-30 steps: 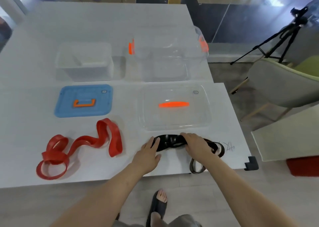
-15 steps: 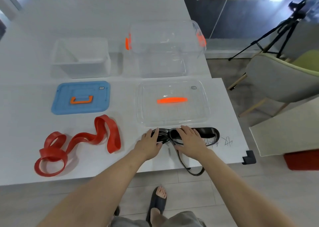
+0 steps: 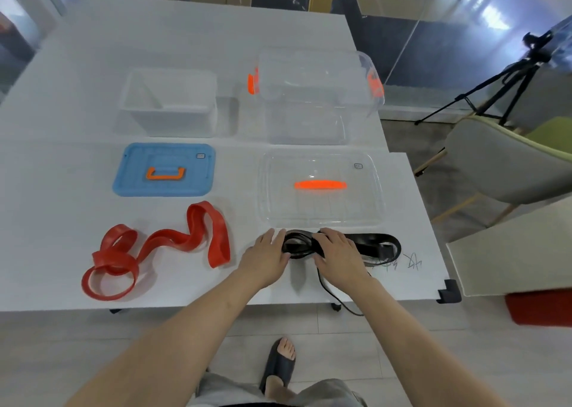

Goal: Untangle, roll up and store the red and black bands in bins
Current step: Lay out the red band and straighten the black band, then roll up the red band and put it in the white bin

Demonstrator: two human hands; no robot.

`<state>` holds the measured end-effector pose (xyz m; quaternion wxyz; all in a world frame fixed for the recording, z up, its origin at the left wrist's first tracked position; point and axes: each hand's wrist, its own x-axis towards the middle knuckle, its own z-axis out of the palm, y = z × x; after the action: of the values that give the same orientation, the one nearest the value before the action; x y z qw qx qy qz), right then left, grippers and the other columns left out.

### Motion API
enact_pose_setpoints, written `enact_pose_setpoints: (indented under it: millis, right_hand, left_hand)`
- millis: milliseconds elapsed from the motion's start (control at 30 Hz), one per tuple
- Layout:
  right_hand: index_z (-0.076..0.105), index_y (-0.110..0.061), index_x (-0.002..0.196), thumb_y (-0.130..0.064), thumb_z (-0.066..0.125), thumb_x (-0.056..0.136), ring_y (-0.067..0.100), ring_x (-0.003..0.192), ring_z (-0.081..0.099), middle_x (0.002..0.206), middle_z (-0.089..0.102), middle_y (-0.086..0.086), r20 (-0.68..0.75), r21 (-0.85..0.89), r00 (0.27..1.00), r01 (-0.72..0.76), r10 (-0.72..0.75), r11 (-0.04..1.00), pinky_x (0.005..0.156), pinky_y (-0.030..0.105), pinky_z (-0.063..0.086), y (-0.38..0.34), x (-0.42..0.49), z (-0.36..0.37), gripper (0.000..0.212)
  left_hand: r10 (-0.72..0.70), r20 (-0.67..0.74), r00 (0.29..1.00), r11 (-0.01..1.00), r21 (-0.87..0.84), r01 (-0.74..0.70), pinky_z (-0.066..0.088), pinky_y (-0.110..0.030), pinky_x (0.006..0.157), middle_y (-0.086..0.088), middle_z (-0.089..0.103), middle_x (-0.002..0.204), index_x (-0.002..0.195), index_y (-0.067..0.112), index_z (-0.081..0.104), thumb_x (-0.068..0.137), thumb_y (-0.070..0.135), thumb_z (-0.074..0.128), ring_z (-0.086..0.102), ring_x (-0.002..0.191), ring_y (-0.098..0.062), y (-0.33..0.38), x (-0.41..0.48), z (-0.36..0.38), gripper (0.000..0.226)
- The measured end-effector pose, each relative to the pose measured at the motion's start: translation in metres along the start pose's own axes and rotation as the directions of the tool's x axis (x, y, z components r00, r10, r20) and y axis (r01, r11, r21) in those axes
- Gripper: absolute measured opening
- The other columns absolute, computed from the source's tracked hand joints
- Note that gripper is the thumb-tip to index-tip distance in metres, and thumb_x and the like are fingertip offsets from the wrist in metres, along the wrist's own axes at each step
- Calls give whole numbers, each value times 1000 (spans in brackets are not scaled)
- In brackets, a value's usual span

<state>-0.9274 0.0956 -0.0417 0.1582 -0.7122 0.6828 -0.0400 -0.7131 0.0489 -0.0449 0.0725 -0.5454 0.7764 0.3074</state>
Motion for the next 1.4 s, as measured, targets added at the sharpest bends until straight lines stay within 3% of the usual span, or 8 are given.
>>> enact_pose_setpoints:
  millis: [167,400,633,767,867,1067,1200,1400]
  right_hand:
    - [66,-16,135,-24,68,95,32,137,58,145,63,8,-27,12,997,76,-75,997,110,49,47,-71,15,5,41]
    - [59,-20,144,-31,59,100,29,142,51,152,56,3,121,24,972,199,-200,980,109,46,44,-191,47,33,45]
    - [30,-21,159,-49,73,91,36,124,61,145,51,10,319,191,941,-184,117,964,97,44,52,-247,66,65,85]
    - [33,-21,153,-18,66,95,33,103,70,120,67,6,216,442,929,-366,299,819,81,39,53,-254,63,77,67]
    - [33,-24,145,-15,58,99,29,81,69,98,70,5,173,511,914,-403,368,760,74,45,58,-260,61,68,54]
    - [38,-29,136,-13,70,94,16,78,67,86,67,-2,26,627,928,-304,371,717,63,24,45,-277,73,6,55]
    - [47,-30,134,-3,73,86,4,92,62,103,63,-7,-48,569,974,-154,220,808,78,16,46,-295,84,-52,61]
    - [69,-26,109,-16,85,85,9,99,65,106,69,-10,-189,554,978,30,91,832,89,19,52,-329,108,-127,31]
  left_hand:
    - [-16,-221,975,999,37,25,29,-47,125,-11,24,170,163,21,28,109,41,40,26,157,-32,-55,-50,-14,59]
    - [-204,-334,920,978,-27,208,47,-54,111,-16,57,148,145,17,56,98,30,64,54,138,-39,-163,-113,-21,50]
    - [-240,-275,931,968,-136,210,38,-43,120,-13,40,163,154,17,45,107,30,50,37,152,-32,-226,-139,-42,49]
    - [-182,-254,950,978,-144,149,40,-38,120,-6,41,161,153,22,43,108,32,46,38,149,-27,-240,-136,-58,47]
    - [-138,-247,959,984,-147,104,44,-35,114,-2,49,153,149,24,47,108,33,47,47,140,-22,-250,-133,-72,43]
    - [-64,-284,957,993,-109,34,46,-38,110,-3,57,142,147,22,51,107,31,49,53,130,-24,-269,-118,-120,42]
    - [-41,-341,939,990,-138,-7,47,-41,106,-5,59,136,145,20,53,104,29,54,54,126,-28,-275,-109,-168,42]
    - [37,-459,888,955,-246,-167,46,-38,103,-2,66,125,134,22,63,102,28,61,58,121,-23,-275,-105,-245,32]
